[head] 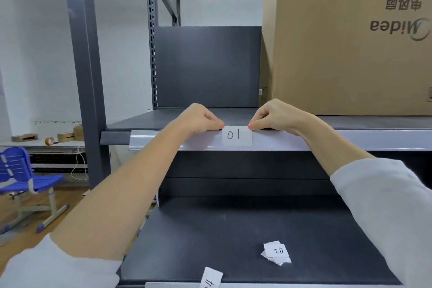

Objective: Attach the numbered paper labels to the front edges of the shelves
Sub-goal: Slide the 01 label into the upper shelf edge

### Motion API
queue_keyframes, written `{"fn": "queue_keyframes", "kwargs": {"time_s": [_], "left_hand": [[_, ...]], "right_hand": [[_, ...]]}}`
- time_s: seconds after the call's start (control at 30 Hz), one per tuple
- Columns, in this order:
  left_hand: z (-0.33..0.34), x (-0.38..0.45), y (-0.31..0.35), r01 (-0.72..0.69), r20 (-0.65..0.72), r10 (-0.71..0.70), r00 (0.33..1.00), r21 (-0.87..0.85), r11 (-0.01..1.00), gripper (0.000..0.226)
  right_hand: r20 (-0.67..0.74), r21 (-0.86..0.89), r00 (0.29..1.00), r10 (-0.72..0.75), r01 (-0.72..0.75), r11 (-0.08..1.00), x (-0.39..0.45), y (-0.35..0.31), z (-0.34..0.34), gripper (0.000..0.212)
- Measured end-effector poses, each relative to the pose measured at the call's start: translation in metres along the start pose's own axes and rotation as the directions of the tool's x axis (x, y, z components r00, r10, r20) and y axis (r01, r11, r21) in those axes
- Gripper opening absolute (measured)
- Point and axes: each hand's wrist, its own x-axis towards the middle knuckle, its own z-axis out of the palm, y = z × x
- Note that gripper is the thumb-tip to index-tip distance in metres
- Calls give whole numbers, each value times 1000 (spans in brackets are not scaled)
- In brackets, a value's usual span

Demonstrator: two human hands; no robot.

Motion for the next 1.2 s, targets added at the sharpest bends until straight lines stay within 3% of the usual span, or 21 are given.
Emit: {"fn": "queue_keyframes", "kwargs": {"time_s": [0.63, 0.93, 1.03, 1.2], "left_hand": [[1, -4, 1, 7, 55, -6, 998, -11, 1000, 20], [4, -4, -3, -26, -26, 24, 999, -79, 997, 20], [5, 0, -5, -43, -72, 36, 997, -97, 994, 20], [7, -2, -15, -193, -190, 180, 965, -50, 980, 23]], "right_hand": [[39, -33, 999, 14, -12, 999, -1, -3, -2, 19], [-1, -29, 1000, 28, -28, 999, -3, -5, 1, 11], [-69, 6, 997, 26, -26, 1000, -6, -3, 2, 14], [-345, 134, 938, 35, 12, 991, -23, 11, 10, 17]]}}
